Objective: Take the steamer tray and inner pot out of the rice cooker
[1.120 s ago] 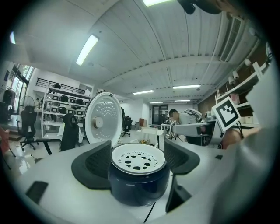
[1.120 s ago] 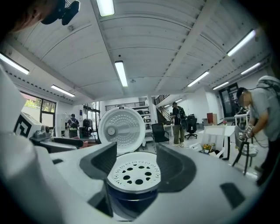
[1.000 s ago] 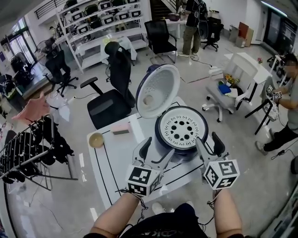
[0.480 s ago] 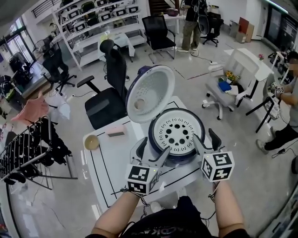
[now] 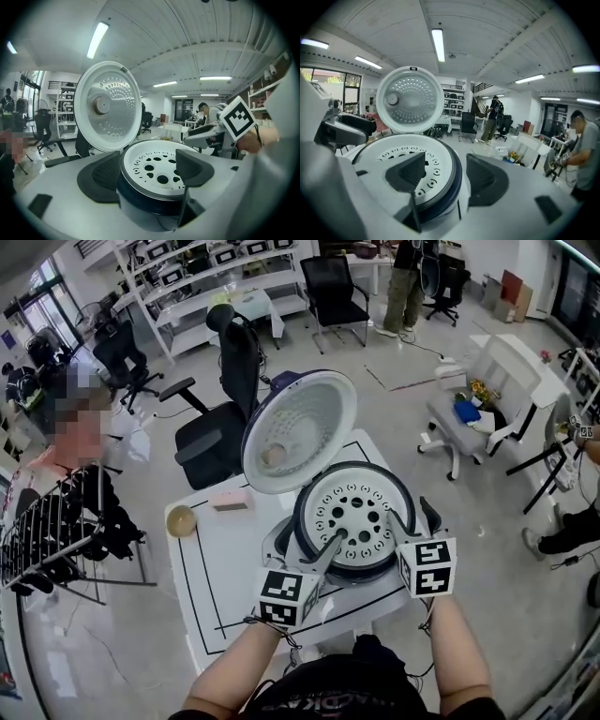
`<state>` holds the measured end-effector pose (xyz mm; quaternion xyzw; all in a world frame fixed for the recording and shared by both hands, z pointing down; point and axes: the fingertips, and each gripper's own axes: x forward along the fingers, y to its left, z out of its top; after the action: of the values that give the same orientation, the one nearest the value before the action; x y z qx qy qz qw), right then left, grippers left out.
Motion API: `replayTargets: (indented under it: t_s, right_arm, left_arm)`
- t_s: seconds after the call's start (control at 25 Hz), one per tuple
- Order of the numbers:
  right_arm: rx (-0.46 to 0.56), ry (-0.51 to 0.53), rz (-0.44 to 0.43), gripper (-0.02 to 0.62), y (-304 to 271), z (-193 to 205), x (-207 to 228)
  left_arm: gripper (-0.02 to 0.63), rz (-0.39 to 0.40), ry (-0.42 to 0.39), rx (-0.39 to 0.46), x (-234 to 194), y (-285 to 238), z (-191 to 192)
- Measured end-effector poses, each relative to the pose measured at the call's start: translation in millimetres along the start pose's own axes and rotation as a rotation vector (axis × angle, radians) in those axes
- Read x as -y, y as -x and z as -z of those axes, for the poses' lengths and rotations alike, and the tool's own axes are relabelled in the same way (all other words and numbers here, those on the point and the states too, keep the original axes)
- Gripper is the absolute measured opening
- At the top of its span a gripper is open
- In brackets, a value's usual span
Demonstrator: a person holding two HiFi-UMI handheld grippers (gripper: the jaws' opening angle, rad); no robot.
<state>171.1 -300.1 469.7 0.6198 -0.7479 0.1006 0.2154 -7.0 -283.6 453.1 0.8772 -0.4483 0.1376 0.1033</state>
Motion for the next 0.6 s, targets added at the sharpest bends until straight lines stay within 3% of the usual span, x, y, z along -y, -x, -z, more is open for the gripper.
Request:
replayTargets:
  t_s: [0.6]
  right_arm:
    - [-0.203,0.114,-0.064,0.27,-52,22,7]
  left_arm:
    - [0.365,-0.079,-0.055,-0.084,-9,-35,16]
